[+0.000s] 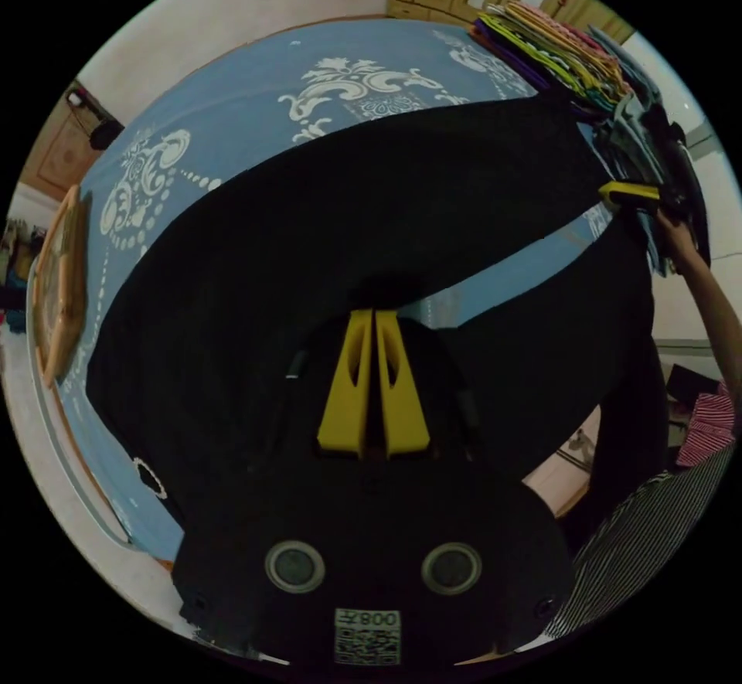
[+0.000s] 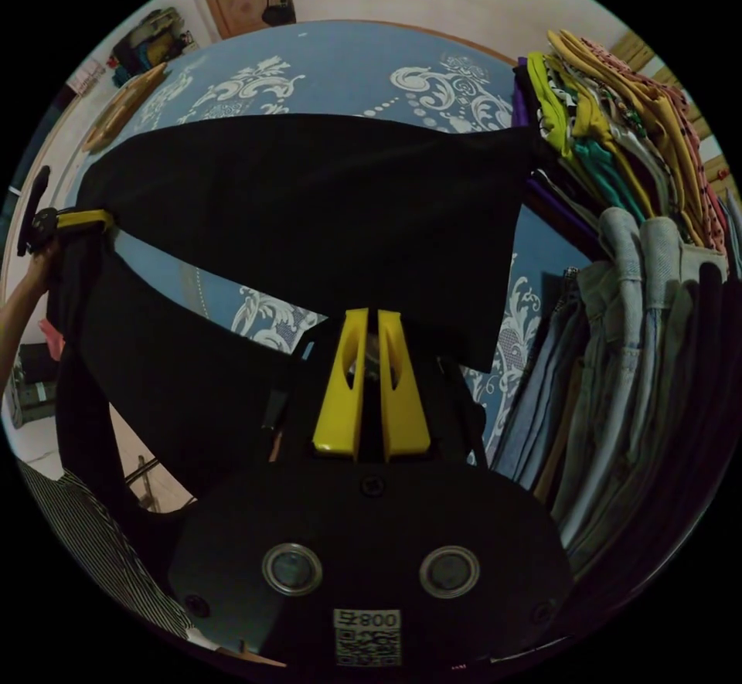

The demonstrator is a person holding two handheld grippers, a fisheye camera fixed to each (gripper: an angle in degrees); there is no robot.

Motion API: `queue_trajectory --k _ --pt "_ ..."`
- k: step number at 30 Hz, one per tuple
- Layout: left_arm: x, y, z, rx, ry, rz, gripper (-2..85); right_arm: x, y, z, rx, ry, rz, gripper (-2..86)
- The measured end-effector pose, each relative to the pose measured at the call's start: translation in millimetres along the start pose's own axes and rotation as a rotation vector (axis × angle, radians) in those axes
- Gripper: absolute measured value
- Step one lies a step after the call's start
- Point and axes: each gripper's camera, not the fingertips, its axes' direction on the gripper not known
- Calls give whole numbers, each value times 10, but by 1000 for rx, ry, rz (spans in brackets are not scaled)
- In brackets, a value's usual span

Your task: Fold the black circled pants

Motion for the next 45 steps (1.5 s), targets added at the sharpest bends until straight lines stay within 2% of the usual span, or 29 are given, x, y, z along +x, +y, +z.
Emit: queue_trajectory --k 9,14,22,26,32,42,45 --pt "97 155 -43 -31 137 85 3 186 32 1 -9 -50 46 6" --pt "-34 233 -64 -2 204 18 3 410 161 -43 41 -23 194 19" --pt "-75 350 -60 -11 165 18 4 670 172 49 36 52 368 58" --pt "-165 463 -58 -18 191 -3 3 713 90 245 -16 12 406 50" --pt "-279 706 -178 21 213 5 3 625 116 267 -64 26 355 12" --pt "-534 1160 -216 -10 228 -23 7 384 92 570 -138 70 333 3" --pt "-636 1354 -340 39 227 -69 10 320 64 674 -173 87 347 2"
